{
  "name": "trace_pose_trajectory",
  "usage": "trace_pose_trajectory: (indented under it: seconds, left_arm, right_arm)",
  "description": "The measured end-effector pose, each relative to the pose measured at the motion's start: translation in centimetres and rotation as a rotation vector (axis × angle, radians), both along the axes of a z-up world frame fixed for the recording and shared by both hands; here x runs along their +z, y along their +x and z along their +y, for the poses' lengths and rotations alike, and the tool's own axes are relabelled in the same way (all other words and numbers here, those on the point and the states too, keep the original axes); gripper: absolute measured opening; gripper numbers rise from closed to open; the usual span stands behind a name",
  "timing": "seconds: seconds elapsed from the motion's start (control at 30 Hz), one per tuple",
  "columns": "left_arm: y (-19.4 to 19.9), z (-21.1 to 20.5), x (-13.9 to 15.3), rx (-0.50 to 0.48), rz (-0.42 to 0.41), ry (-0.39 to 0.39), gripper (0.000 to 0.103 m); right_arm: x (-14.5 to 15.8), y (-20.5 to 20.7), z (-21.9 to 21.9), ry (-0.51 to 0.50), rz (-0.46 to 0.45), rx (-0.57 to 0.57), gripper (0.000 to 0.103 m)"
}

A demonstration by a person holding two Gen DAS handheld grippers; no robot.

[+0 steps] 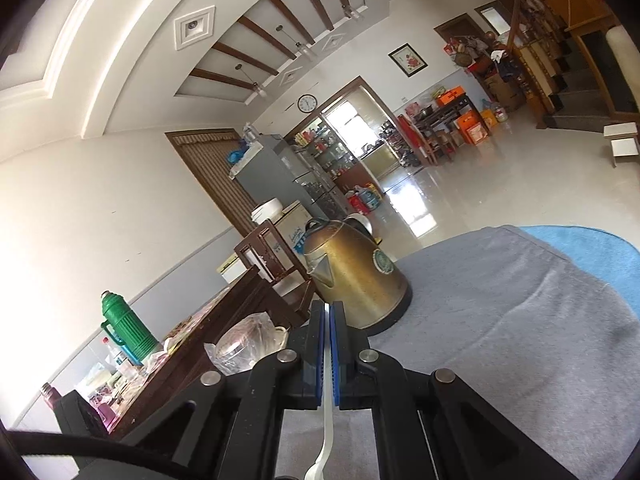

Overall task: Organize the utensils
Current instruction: 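Open the left tool to drop its spoon into the cup while the right tool drops its spoon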

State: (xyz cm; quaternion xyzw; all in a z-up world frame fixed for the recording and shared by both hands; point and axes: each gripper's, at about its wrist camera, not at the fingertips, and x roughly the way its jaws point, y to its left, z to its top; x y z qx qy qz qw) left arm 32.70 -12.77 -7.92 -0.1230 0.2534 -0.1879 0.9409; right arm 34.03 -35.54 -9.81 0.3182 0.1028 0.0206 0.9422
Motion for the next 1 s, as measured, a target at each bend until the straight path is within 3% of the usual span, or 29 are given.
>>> trace_pose_trajectory:
  seconds: [0.3, 0.37, 0.5, 0.7, 1.0]
  left_arm:
    - [-3.0, 2.2, 3.0, -0.006, -0.086, 0.061, 0.012]
    - [-4.5, 3.3, 3.6, -0.001, -0.095, 0.09, 0.017]
    - [-7.8, 5.0, 3.4, 0.031, -0.103, 0.197, 0.058]
    - [-12.6, 7.8, 0.2, 0.037, -0.061, 0.315, 0.061]
    - [-14.3, 10.2, -2.2, 0.056, 0.074, 0.28, 0.061]
  right_arm:
    - [0.4, 0.3, 0.7, 0.021, -0.035, 0.077, 0.003]
    - [0.4, 0.6, 1.2, 0.015, -0.039, 0.106, 0.003]
    - [0.0, 1.7, 2.6, 0.002, -0.034, 0.153, 0.003]
    - [-2.1, 2.7, 4.0, -0.023, 0.031, 0.188, 0.006]
    - [-3.5, -1.9, 2.8, 0.011, 0.095, 0.179, 0.006]
